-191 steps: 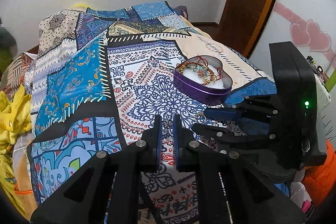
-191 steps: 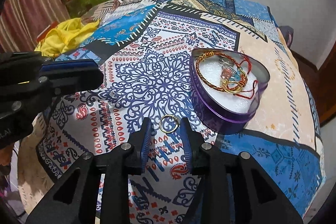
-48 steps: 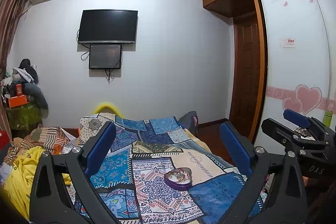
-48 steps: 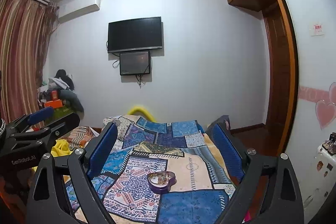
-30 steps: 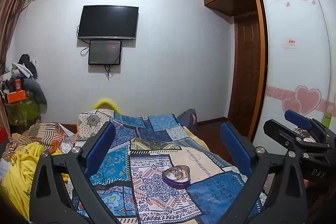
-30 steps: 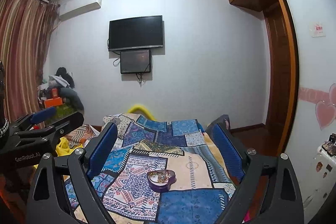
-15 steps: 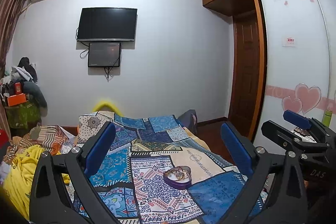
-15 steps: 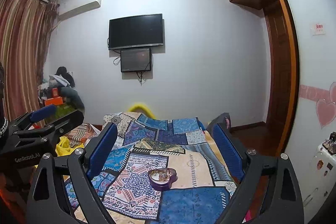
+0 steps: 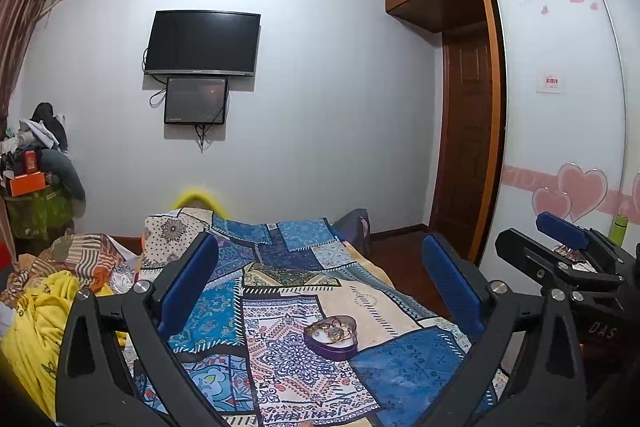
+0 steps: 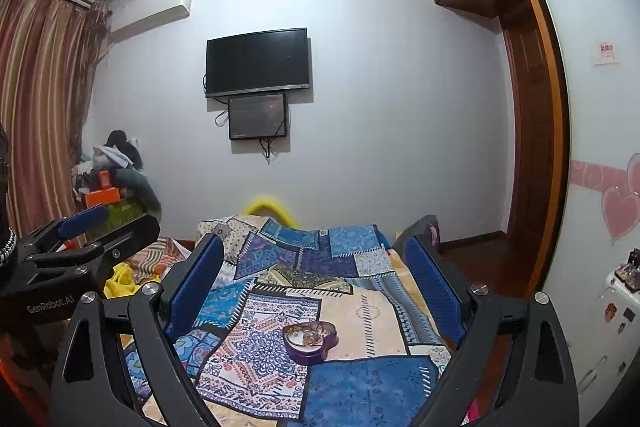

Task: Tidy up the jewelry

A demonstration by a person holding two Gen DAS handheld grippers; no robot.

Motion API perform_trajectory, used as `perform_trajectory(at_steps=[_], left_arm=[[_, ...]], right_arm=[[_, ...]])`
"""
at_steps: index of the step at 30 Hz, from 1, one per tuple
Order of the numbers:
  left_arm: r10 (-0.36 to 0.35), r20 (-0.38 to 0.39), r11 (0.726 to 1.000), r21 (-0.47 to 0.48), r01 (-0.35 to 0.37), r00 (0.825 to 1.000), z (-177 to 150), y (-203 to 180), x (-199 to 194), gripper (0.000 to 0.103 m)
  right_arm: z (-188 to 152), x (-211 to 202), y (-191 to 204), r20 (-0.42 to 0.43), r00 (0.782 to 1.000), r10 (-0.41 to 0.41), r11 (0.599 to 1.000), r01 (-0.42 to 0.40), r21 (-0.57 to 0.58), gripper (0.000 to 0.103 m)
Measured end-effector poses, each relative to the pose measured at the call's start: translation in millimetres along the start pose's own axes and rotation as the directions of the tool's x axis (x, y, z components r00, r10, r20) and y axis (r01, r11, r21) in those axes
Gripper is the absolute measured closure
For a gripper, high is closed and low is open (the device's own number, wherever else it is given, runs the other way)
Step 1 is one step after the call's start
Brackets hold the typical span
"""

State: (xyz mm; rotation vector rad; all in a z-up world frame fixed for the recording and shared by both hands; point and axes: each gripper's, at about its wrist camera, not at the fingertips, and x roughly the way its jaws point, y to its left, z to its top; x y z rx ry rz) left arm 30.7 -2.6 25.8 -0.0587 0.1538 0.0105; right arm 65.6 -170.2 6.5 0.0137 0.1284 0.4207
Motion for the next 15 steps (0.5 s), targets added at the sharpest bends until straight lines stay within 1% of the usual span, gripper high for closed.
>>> perform_trajectory(at_steps=[15], left_arm=[[0.012,-0.015,1.0,-0.013,-0.012,1.0,-4.3,5.1,6.1,0.0]], right_arm=[[-1.3,4.8,-2.6,-0.011,1.0,-0.001,1.0,0.001,0.009,0.012]])
